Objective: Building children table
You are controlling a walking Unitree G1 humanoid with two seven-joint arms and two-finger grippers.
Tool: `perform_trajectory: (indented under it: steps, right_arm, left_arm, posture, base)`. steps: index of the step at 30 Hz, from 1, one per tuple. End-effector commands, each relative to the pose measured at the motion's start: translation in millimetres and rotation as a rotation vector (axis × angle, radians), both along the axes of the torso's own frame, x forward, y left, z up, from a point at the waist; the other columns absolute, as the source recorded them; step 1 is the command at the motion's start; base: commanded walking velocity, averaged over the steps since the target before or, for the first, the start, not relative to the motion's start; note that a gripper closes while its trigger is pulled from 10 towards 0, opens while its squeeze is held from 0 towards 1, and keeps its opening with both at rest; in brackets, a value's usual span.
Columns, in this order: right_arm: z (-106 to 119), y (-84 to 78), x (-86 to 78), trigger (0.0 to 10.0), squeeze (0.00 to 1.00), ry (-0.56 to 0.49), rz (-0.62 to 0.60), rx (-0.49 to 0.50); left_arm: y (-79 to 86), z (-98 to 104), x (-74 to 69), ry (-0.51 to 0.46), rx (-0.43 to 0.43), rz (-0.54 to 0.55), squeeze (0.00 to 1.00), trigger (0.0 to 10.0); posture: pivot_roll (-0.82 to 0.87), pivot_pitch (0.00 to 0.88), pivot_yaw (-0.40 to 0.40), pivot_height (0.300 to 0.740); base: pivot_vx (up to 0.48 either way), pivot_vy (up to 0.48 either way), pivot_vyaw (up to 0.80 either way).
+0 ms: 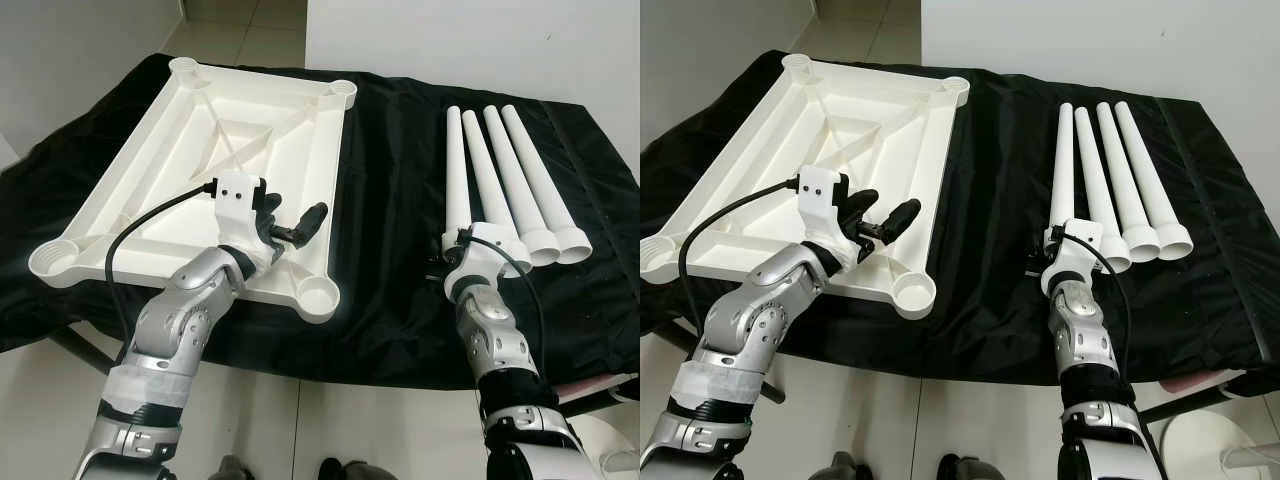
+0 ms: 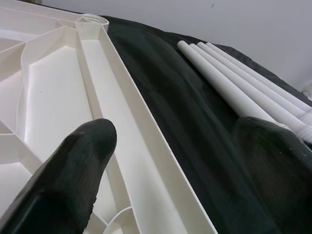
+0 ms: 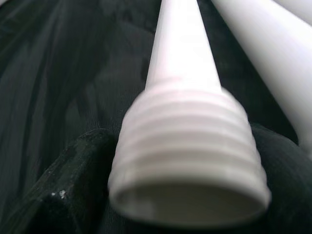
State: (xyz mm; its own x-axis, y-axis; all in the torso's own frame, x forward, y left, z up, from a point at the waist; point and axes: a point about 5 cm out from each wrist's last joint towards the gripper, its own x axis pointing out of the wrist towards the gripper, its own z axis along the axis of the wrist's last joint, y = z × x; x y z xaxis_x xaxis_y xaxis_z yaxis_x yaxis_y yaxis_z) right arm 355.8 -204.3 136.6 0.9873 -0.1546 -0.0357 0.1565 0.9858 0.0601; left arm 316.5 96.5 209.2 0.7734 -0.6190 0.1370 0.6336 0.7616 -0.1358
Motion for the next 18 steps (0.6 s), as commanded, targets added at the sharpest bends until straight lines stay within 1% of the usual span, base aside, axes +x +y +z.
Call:
perform_trajectory:
  steps: [1,4,7,8,11,14,18]
  right_arm:
    - [1,-5.2,1.3,10.0,0.00,-0.008,-0.009,-0.010]
    - [1,-5.7,3.2,10.0,0.00,-0.005,-0.007,-0.016]
    - [0,-5.2,6.0,10.0,0.00,0.002,0.014,0.003]
    - [-5,-3.9,6.3,0.0,0.00,0.024,0.028,0.038]
    - [-9,-2.4,6.1,0.0,0.00,0.043,0.045,0.045]
    - [-19,1.5,4.0,0.0,0.00,0.092,0.073,0.065]
    - [-22,2.5,1.6,0.0,0.00,0.086,0.093,0.041]
  left_arm:
    - [-1.3,3,-0.4,-0.016,0.013,-0.016,0.00,10.0]
    - [-0.6,3,0.8,-0.017,0.015,-0.010,0.00,10.0]
    - [-0.4,4,2.8,-0.016,0.011,-0.006,0.00,10.0]
    - [-0.7,4,2.8,-0.017,0.010,-0.003,0.00,10.0]
    - [-1.7,4,2.8,-0.017,0.011,-0.003,0.00,10.0]
    - [-1.9,4,2.2,-0.013,0.010,0.001,0.00,10.0]
    - [-1.3,5,3.6,-0.021,0.010,0.006,0.00,10.0]
  posture:
    - [0.06,0.123,-0.048,0.740]
    - [0.06,0.122,-0.049,0.740]
    - [0.06,0.120,-0.049,0.740]
    - [0.06,0.119,-0.049,0.740]
    - [0.06,0.118,-0.050,0.740]
    - [0.05,0.116,-0.049,0.740]
    - [0.05,0.111,-0.048,0.740]
  base:
    - [0.000,0.000,0.00]
    - [0.000,0.000,0.00]
    - [0.000,0.000,0.00]
    - [0.000,0.000,0.00]
    - [0.000,0.000,0.00]
    - [0.000,0.000,0.00]
    - [0.000,0.000,0.00]
